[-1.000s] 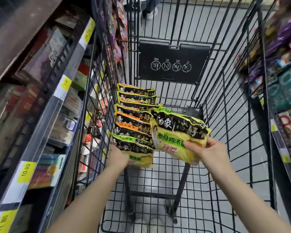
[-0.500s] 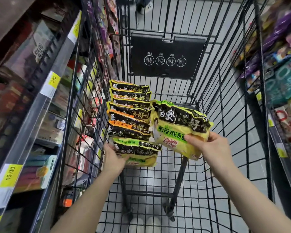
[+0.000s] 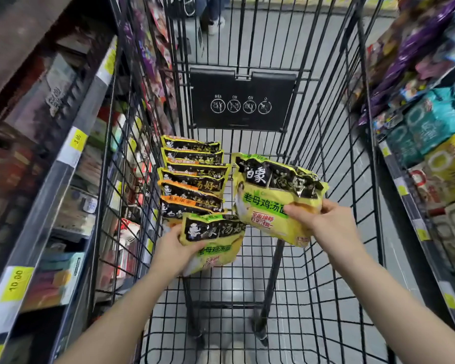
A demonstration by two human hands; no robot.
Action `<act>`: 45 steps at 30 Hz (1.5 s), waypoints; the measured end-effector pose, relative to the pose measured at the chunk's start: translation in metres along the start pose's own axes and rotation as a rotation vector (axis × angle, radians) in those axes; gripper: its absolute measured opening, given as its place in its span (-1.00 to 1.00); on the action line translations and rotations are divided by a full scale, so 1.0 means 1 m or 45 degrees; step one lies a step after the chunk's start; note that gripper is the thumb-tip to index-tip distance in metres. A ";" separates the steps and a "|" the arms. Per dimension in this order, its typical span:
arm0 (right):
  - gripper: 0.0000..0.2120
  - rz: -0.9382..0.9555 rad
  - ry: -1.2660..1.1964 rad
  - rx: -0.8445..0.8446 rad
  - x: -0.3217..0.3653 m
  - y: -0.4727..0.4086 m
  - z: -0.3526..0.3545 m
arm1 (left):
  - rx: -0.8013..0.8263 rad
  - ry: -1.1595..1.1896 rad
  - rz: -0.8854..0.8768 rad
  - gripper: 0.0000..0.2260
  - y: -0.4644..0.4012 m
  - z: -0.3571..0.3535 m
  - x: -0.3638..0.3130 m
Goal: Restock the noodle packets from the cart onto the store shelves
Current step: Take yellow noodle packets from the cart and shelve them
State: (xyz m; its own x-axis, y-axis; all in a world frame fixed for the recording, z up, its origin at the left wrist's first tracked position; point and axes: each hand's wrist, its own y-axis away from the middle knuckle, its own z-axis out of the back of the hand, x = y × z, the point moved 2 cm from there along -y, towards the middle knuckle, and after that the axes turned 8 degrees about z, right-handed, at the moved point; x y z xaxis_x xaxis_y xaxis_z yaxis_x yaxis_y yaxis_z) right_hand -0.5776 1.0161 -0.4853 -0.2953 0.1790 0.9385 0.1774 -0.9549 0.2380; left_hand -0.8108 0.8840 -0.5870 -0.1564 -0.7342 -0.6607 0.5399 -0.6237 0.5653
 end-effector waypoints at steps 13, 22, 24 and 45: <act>-0.72 0.025 -0.123 0.089 0.132 0.021 0.076 | 0.010 0.341 -0.195 -0.27 0.057 0.143 -0.131; -0.40 0.203 -0.232 0.209 0.267 0.069 0.152 | 0.229 0.493 -0.537 -0.54 0.146 0.215 -0.272; -0.21 0.227 -0.237 0.143 0.286 0.084 0.168 | 0.239 0.515 -0.614 -0.35 0.162 0.225 -0.298; -0.26 0.189 -0.181 -0.666 0.300 0.401 0.339 | 1.243 0.140 -1.150 -0.18 0.359 0.080 -0.467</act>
State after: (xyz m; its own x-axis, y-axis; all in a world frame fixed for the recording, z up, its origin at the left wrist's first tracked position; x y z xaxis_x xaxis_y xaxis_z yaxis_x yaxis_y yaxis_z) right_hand -0.2771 0.7675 -0.0237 -0.1667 0.0295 0.9856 -0.2928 -0.9559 -0.0210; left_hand -0.6101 0.9820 -0.0359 -0.0511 0.0324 -0.9982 -0.5341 -0.8454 -0.0001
